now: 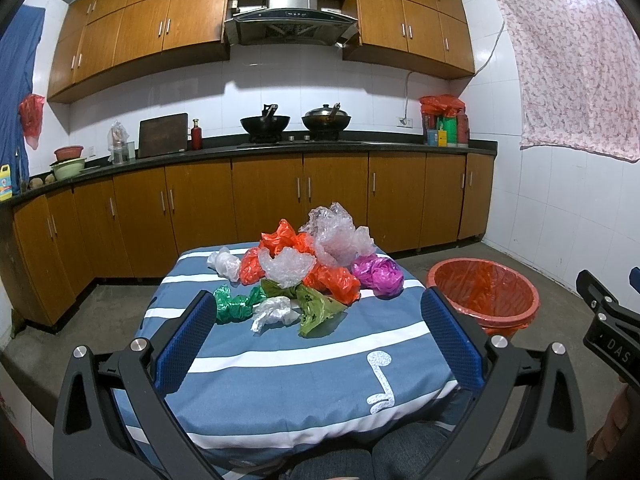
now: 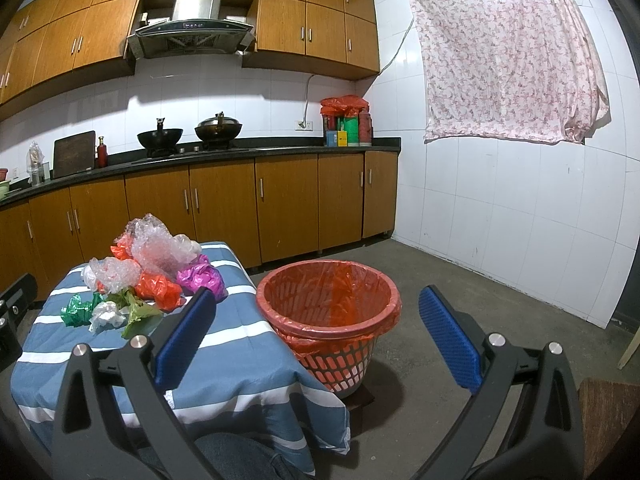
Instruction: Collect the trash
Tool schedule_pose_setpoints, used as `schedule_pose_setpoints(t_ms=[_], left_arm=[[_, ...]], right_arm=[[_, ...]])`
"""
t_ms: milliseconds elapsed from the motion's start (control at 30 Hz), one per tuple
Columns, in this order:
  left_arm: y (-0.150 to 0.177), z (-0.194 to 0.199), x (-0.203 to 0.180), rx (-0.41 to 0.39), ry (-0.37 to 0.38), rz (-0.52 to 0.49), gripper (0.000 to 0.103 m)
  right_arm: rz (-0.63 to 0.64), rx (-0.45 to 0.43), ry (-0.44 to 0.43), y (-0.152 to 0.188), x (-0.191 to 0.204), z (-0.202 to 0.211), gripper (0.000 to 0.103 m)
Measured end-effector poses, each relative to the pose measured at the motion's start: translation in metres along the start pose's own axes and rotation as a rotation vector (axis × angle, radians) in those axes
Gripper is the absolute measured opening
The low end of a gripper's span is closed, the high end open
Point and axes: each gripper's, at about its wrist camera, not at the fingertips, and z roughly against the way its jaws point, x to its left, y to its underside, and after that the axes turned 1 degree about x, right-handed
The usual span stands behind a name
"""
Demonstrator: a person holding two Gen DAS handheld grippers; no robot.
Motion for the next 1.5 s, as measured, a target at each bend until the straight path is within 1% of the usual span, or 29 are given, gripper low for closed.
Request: schedule_pose_setpoints(t_ms=[400, 467, 533, 600, 700, 767, 867, 933, 1033, 1200, 1367, 1500], left_arm=[[0.0, 0.0, 0.0, 0.003, 0.001, 0.003, 0.101], [0.002, -0.005, -0.002, 0.004, 0.002, 0.004, 0.101], [0.002, -0.005, -0.002, 0.004, 0.002, 0.005, 0.101], [0.002, -0.005, 0.0, 0.006, 0.0, 0.007, 0.101], [0.006, -0.006, 0.0, 0.009, -0.006, 0.011, 0.101], [0.01, -0.006, 0.004, 0.019, -0.014, 0.013, 0.101], [0.014, -0.021, 0.011, 0.051, -0.023, 0.033, 0.101], [0.016, -0.027, 0.019, 0.073, -0.029, 0.052, 0.101], [0.018, -0.039, 0.037, 0.109, -0.058, 0.086, 0.101], [0.022, -0.067, 0.078, 0.159, -0.143, 0.128, 0.101], [0.022, -0.098, 0.11, 0.202, -0.208, 0.136, 0.101], [0.024, -0.132, 0.137, 0.254, -0.26, 0.146, 0.101]], right_arm=[[0.0, 0.002, -0.003, 0.0, 0.0, 0.0, 0.099], [-0.001, 0.004, -0.004, -0.002, -0.001, 0.001, 0.099], [0.0, 0.006, -0.004, 0.003, 0.003, -0.004, 0.099], [0.005, 0.007, -0.006, 0.001, 0.005, -0.005, 0.099], [0.015, 0.01, -0.02, 0.007, 0.008, -0.007, 0.099], [0.013, 0.014, -0.043, 0.001, 0.005, -0.012, 0.099], [0.014, 0.034, -0.084, 0.001, 0.009, -0.021, 0.099], [0.01, 0.056, -0.122, 0.001, 0.012, -0.03, 0.099], [0.007, 0.105, -0.147, 0.001, 0.018, -0.048, 0.099], [-0.001, 0.183, -0.207, -0.001, 0.034, -0.086, 0.099], [-0.003, 0.252, -0.275, -0.007, 0.064, -0.14, 0.099], [0.046, 0.283, -0.295, -0.008, 0.091, -0.182, 0.098]])
